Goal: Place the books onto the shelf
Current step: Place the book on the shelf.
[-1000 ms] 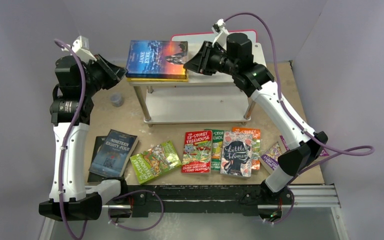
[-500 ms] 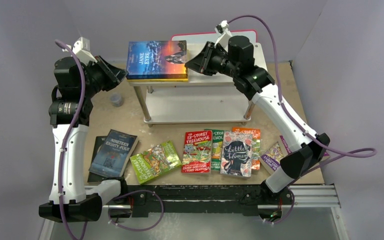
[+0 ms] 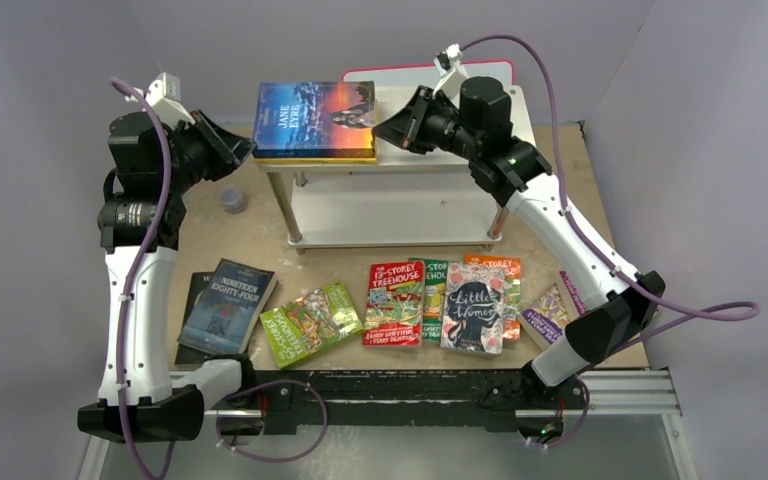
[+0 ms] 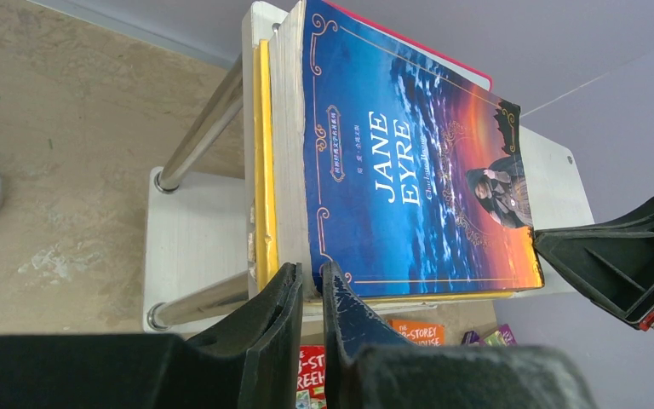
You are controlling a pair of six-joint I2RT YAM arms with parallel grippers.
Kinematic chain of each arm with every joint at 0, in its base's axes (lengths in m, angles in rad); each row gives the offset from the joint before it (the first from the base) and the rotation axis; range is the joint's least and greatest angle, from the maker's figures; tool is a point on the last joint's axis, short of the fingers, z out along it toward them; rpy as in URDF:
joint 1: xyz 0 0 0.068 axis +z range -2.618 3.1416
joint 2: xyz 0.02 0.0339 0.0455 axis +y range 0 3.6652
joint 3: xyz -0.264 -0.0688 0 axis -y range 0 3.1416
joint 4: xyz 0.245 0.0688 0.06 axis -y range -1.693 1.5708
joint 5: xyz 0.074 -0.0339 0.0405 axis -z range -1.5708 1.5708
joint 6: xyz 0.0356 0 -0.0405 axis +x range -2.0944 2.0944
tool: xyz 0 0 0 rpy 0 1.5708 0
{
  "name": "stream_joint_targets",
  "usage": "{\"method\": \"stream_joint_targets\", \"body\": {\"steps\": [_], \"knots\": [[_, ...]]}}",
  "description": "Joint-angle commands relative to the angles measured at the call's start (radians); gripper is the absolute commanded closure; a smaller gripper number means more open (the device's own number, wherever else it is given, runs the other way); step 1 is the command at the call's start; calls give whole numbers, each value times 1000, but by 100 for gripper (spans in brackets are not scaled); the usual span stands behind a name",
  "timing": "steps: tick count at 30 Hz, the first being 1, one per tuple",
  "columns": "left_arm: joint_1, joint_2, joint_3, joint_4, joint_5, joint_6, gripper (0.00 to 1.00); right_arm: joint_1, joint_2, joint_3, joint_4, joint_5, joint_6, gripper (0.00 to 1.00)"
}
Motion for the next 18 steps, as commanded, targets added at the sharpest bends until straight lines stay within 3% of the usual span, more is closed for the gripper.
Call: {"method": "stream_joint_targets", "body": {"steps": [1,9,15,18], "knots": [[-10,3,29,7,85,13,88,38,-30,-7,44,-55,23,95],[-10,5,56,-34,55,30,88,48,-40,-12,37,-11,26,95],[-9,23,232,-220,-268,111,62,46,-90,39,-73,117,-31,79],[-10,10,272,-255,-346,102,52,48,-152,39,-103,164,-73,70]]}}
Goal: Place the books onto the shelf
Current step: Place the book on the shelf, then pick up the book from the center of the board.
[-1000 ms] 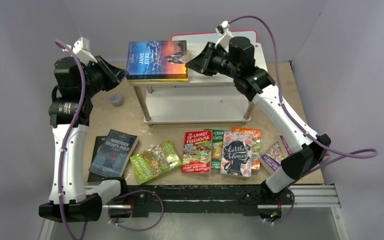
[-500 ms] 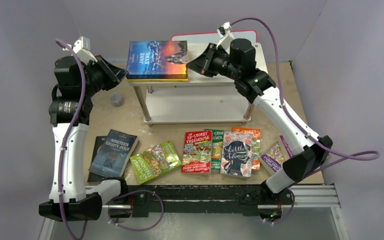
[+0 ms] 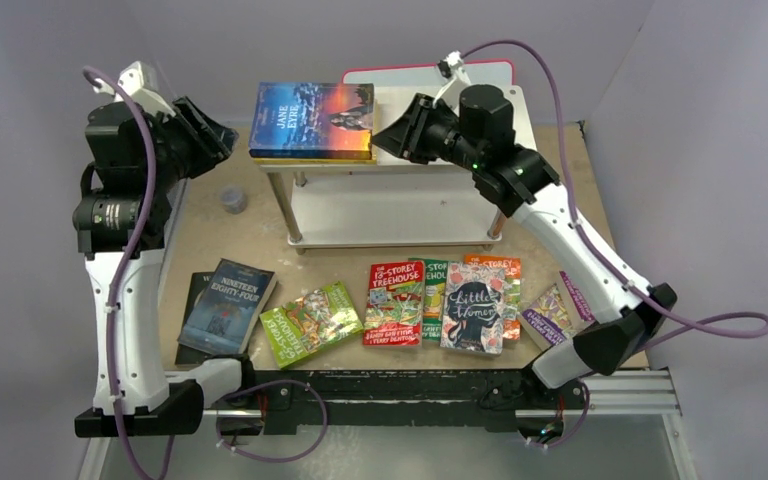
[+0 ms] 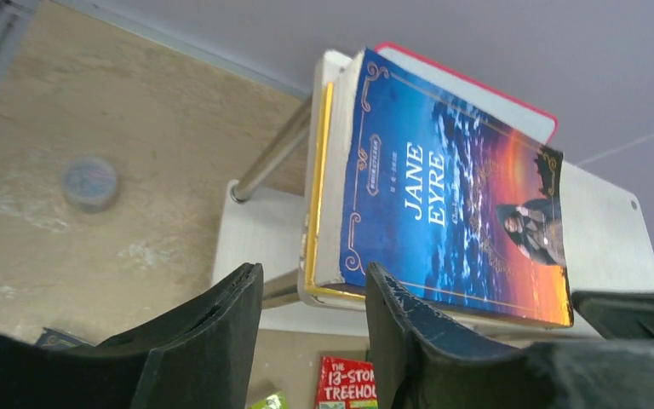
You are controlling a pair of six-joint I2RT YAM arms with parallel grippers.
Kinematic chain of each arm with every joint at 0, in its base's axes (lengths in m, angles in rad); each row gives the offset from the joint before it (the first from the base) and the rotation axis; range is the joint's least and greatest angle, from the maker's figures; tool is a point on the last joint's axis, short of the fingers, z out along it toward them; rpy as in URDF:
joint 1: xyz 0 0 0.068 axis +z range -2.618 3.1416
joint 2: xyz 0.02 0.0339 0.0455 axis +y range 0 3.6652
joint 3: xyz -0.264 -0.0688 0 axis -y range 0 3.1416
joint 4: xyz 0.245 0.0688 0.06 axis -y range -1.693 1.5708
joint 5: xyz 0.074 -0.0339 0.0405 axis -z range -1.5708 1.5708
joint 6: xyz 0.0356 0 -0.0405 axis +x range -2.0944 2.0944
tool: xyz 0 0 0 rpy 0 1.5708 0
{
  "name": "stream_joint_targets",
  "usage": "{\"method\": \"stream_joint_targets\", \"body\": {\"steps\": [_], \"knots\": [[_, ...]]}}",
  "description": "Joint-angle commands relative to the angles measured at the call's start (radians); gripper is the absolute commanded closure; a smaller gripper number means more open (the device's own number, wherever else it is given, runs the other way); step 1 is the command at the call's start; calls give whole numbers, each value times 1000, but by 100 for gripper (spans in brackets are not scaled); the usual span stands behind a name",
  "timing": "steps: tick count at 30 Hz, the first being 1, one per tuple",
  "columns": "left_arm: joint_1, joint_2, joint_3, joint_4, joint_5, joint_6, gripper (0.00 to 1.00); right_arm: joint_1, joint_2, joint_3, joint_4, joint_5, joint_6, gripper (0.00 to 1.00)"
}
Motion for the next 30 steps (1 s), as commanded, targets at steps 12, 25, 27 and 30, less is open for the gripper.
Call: {"method": "stream_joint_targets", "body": {"steps": [12,25,27,30], "knots": [[-1,-286,-230,-58,-66,-75,40,8,-558,-465,-175,158,-228,37],[-2,-602,-927,100,45,-283,34,44,-627,-1050,22,115,-76,25],[-3,-595,-975,116,35,-309,34,113,-579,-1074,93,131,-57,24],[-4,-566,-1009,112,-52,-332,34,251,-497,-1066,180,203,-62,24]]}}
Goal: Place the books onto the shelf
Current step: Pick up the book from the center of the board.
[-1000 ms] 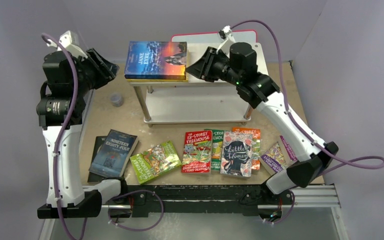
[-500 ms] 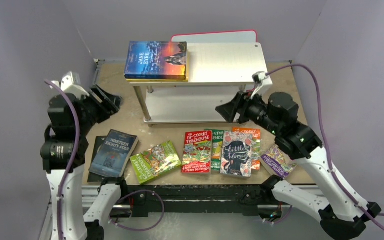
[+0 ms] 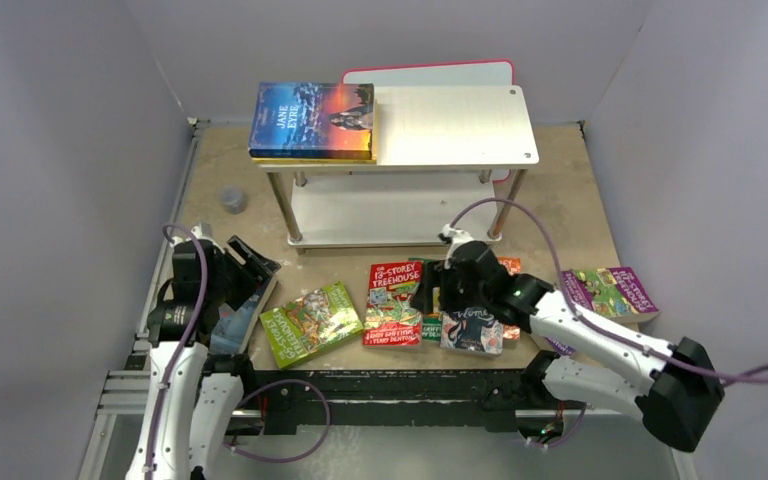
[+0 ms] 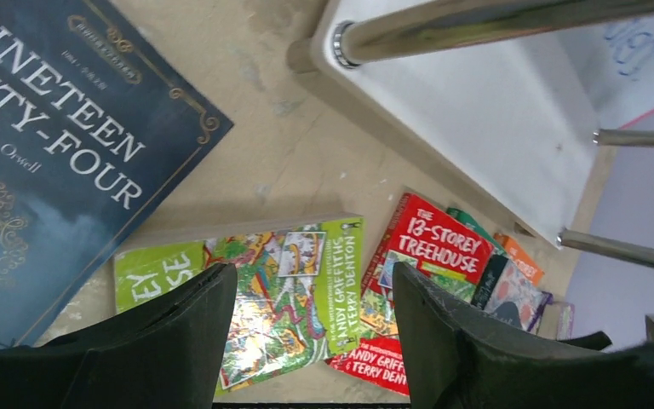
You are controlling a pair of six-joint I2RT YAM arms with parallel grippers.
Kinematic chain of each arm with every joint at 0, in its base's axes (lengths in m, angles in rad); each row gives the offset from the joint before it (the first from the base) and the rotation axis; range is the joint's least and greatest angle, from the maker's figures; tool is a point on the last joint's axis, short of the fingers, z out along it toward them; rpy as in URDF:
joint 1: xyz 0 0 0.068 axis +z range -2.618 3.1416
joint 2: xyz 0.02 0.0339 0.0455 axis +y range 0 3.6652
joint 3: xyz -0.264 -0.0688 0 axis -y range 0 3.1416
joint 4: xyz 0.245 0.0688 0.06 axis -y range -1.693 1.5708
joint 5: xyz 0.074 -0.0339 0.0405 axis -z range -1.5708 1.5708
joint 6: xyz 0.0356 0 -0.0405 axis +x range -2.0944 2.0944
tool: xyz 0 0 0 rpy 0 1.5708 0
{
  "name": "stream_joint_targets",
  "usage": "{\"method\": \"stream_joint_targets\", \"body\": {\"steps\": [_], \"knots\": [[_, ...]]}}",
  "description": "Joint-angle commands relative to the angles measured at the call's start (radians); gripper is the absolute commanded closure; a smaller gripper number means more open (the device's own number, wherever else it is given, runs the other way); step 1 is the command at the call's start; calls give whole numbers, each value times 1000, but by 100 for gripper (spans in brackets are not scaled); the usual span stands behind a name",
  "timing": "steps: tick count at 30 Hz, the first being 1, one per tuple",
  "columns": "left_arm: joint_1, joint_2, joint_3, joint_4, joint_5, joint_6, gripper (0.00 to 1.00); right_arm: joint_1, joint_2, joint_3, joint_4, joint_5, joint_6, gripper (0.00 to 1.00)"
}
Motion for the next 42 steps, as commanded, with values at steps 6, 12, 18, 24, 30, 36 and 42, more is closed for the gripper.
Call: {"method": "stream_joint_targets", "body": {"steps": [6,12,18,24,30,36,42], "knots": [[-2,132,-46,74,-264,-103,33,255,210,77,306,205,26,25],[-2,277,32,73,-487,-129,32,263,298,111,498,106,17,25],[44,483,188,77,-647,-2,24,268,379,152,599,75,55,26],[187,722,287,93,-450,149,23,269,498,228,660,-22,101,24],[378,831,256,191,-211,175,27,311,676,391,689,11,197,23],[470,872,224,257,-207,137,37,373,874,628,632,95,276,24],[514,841,184,299,-202,108,55,386,1048,740,605,177,309,25]]}}
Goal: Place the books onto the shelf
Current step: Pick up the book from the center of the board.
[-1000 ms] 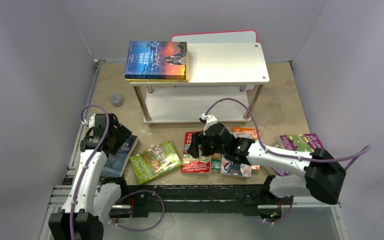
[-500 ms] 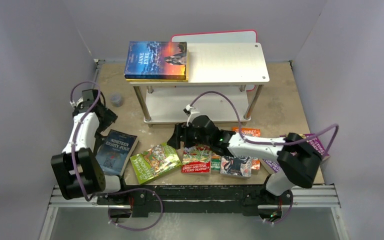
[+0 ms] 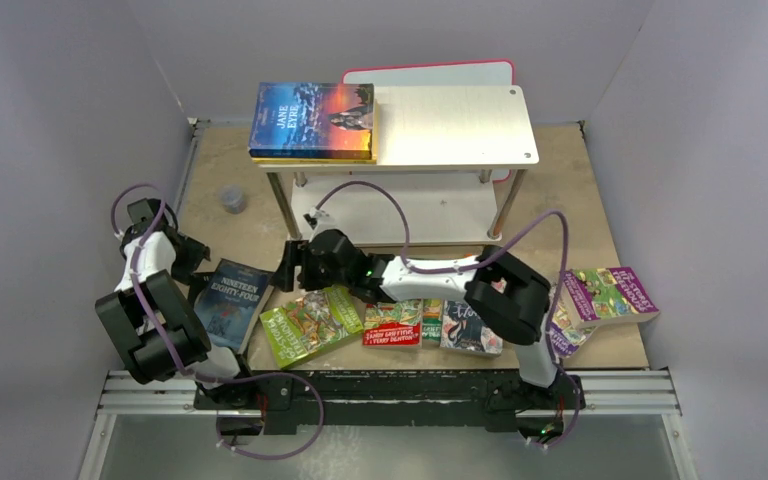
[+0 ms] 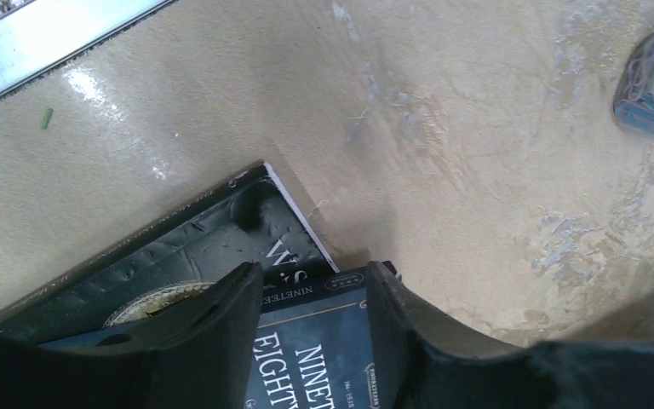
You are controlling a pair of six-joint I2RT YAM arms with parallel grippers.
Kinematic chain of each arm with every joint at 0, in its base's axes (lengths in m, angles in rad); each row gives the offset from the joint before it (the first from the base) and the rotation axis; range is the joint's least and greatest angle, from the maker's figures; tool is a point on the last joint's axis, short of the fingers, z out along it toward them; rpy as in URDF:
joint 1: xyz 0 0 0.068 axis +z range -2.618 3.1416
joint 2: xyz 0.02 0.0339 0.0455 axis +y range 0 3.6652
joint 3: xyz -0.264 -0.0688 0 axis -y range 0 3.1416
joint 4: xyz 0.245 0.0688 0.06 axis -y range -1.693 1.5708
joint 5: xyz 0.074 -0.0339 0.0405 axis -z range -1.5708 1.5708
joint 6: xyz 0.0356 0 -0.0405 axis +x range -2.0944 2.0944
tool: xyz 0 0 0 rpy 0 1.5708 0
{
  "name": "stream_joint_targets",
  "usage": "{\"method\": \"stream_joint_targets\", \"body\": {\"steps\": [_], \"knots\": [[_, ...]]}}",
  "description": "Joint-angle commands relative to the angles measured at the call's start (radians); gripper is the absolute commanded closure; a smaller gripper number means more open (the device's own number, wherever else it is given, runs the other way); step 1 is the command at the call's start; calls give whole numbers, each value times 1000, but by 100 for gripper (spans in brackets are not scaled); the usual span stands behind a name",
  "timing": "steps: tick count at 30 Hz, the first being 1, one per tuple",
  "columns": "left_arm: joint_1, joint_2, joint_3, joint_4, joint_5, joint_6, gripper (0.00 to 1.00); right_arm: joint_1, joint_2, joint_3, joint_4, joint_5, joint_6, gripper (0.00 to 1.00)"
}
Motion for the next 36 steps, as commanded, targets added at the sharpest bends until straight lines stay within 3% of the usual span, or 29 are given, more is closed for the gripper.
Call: {"method": "stream_joint_targets", "body": {"steps": [1,10,16,26,36], "knots": [[34,-39,-3,60,24,-18,56,0,99,75,-20,93,44,25],[45,-139,-6,70,187,-78,55,-1,278,244,-50,41,-27,24],[46,-142,-66,55,282,-91,49,-1,342,283,-22,-23,-17,21],[46,-115,-60,-49,42,-39,45,-5,344,227,60,-67,64,20],[47,-32,-19,-74,-20,-24,46,-5,386,221,114,-30,35,20]]}}
